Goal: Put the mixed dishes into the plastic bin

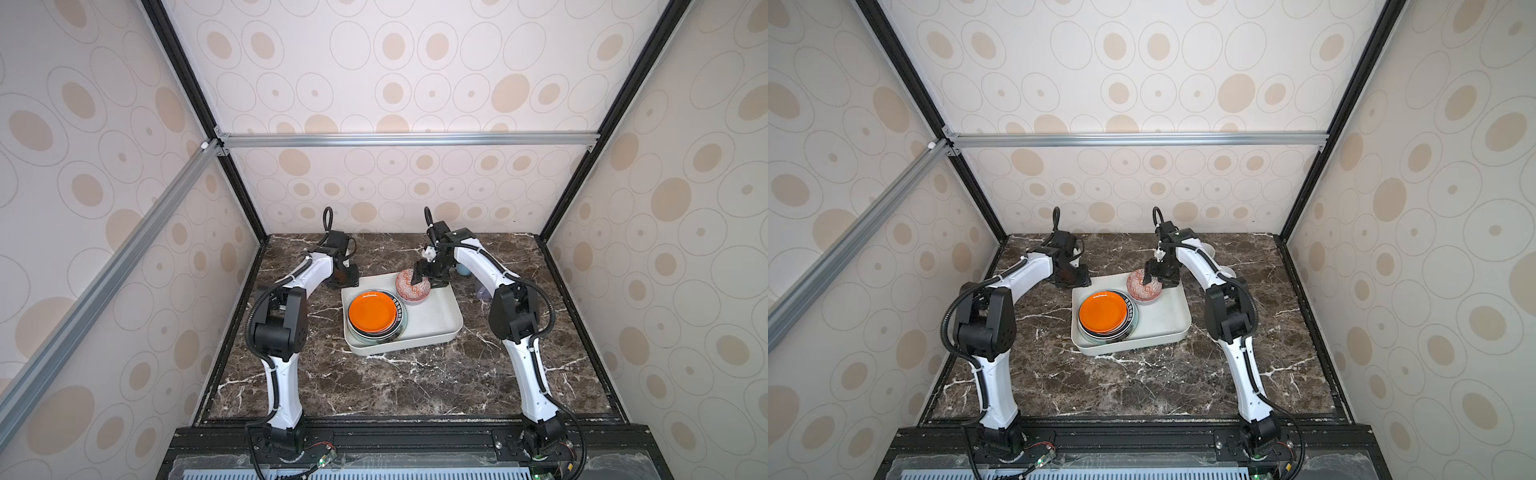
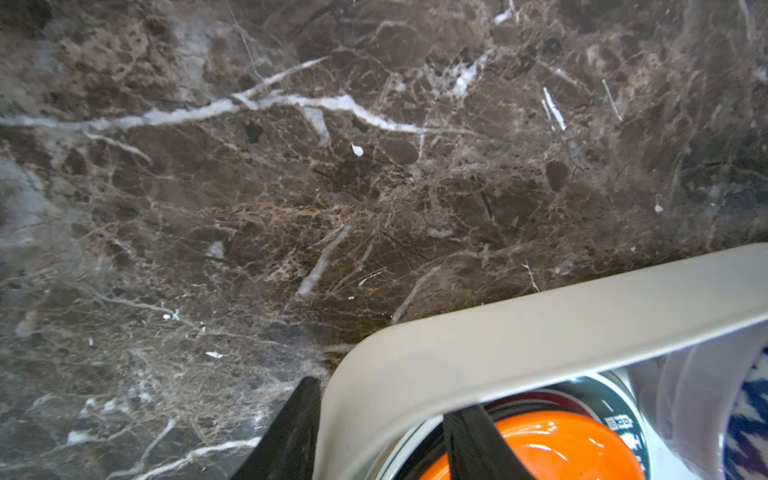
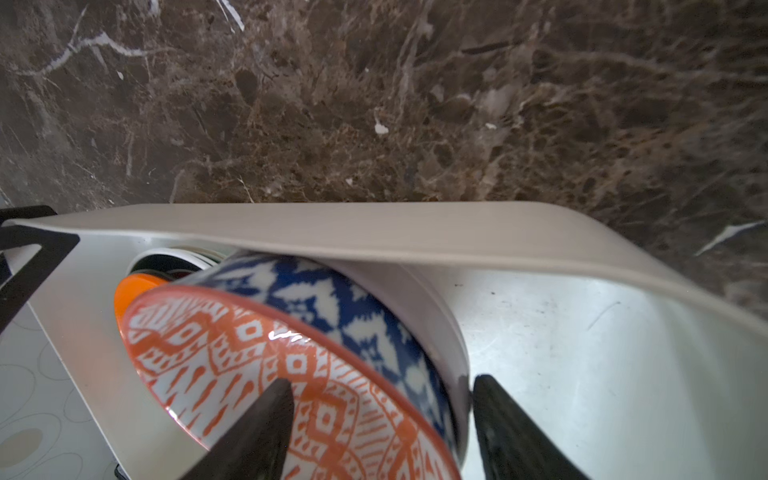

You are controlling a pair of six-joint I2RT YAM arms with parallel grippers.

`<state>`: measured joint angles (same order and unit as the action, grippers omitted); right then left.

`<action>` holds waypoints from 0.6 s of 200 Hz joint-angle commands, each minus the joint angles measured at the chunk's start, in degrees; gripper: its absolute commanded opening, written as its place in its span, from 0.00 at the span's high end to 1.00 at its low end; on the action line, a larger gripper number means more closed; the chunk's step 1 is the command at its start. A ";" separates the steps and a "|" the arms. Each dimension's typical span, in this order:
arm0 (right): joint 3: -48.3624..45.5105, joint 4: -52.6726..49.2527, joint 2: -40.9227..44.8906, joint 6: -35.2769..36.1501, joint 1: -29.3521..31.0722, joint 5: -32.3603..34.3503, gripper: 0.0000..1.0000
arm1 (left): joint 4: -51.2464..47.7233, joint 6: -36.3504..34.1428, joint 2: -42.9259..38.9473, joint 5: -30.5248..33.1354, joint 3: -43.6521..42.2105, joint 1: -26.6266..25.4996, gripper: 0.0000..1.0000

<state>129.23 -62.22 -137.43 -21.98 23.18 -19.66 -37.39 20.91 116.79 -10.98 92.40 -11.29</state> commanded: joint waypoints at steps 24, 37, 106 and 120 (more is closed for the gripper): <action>2.00 -6.04 10.33 2.80 -2.26 7.09 0.27 | -0.72 -1.47 -1.98 -0.14 2.77 0.77 0.46; 1.63 -7.78 13.14 3.03 -3.70 10.42 0.26 | -1.19 -1.50 -2.22 -0.57 3.97 0.74 0.44; -17.21 -6.16 25.40 -2.92 -15.20 22.88 0.27 | -3.55 -2.58 -3.46 -5.50 13.76 0.28 0.15; -20.39 -4.63 26.03 -3.25 -16.70 22.45 0.31 | -3.70 -3.44 -3.70 -6.66 15.41 -0.32 0.09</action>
<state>114.30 -67.26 -111.18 -23.03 7.79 0.43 -39.62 19.53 116.01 -14.66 103.61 -11.05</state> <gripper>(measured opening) 0.708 0.873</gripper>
